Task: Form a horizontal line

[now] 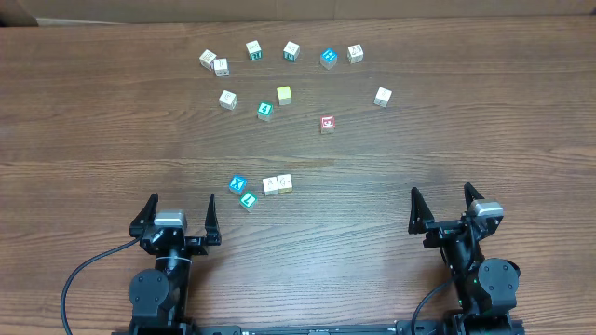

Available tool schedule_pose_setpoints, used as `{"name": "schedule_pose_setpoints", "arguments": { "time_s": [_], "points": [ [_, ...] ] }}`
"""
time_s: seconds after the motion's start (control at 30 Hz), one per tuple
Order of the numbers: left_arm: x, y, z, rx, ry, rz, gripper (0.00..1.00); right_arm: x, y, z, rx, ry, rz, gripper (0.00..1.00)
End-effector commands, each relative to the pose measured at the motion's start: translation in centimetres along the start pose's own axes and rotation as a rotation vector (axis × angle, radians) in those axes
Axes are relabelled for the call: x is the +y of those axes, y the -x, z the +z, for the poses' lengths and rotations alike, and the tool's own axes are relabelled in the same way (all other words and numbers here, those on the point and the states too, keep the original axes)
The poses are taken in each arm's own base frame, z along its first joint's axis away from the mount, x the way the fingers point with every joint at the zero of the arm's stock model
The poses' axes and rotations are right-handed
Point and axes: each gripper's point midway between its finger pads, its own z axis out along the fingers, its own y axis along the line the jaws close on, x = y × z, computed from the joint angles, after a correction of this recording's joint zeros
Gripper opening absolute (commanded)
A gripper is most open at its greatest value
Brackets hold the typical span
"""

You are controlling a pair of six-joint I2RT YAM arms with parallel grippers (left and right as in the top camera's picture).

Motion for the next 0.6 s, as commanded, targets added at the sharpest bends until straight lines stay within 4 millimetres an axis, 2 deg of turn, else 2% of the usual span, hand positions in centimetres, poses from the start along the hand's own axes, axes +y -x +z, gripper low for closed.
{"name": "schedule_pose_setpoints", "arguments": {
  "time_s": [0.0,0.57],
  "points": [
    [-0.07,0.11,-0.04,-0.009,-0.006,-0.021,0.99,0.21,0.52,-0.18,-0.034,0.009,-0.018,1.0],
    [-0.07,0.11,-0.04,-0.009,-0.006,-0.021,1.0,0.23,0.68,-0.22,-0.041,0.01,-0.018,1.0]
  ]
}}
